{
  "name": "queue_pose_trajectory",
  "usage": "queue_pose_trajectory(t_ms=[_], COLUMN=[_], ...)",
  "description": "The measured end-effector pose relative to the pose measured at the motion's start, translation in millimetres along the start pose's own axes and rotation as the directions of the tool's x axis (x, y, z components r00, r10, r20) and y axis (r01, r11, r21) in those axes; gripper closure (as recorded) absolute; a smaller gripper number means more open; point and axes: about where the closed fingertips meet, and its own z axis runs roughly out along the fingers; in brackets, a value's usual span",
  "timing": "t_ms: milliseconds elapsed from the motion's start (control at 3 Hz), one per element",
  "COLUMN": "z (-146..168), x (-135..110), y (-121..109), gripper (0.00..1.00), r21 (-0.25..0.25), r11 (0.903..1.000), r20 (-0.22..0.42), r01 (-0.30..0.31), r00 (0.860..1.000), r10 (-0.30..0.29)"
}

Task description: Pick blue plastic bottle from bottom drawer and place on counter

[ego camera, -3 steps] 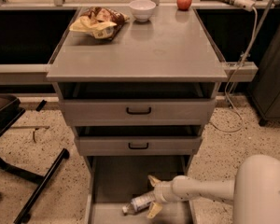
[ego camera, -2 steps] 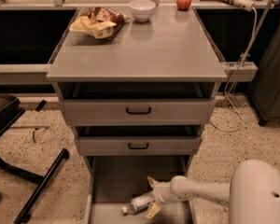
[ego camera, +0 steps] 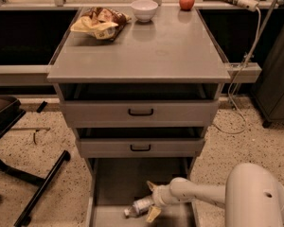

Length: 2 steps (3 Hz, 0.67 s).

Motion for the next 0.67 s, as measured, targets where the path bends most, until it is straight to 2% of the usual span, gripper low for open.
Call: queue_pose_trajectory(t_ms=[333,667], z=[15,37], x=[7,13], y=[-1,2], gripper=[0.00,0.00], r21=[-0.027,-0.075], r11=[0.9995,0.9967], r20=[-0.002,-0.007], r01=[-0.017,-0.033], r00=[1.000,0.999], r10=[0.017,0.033])
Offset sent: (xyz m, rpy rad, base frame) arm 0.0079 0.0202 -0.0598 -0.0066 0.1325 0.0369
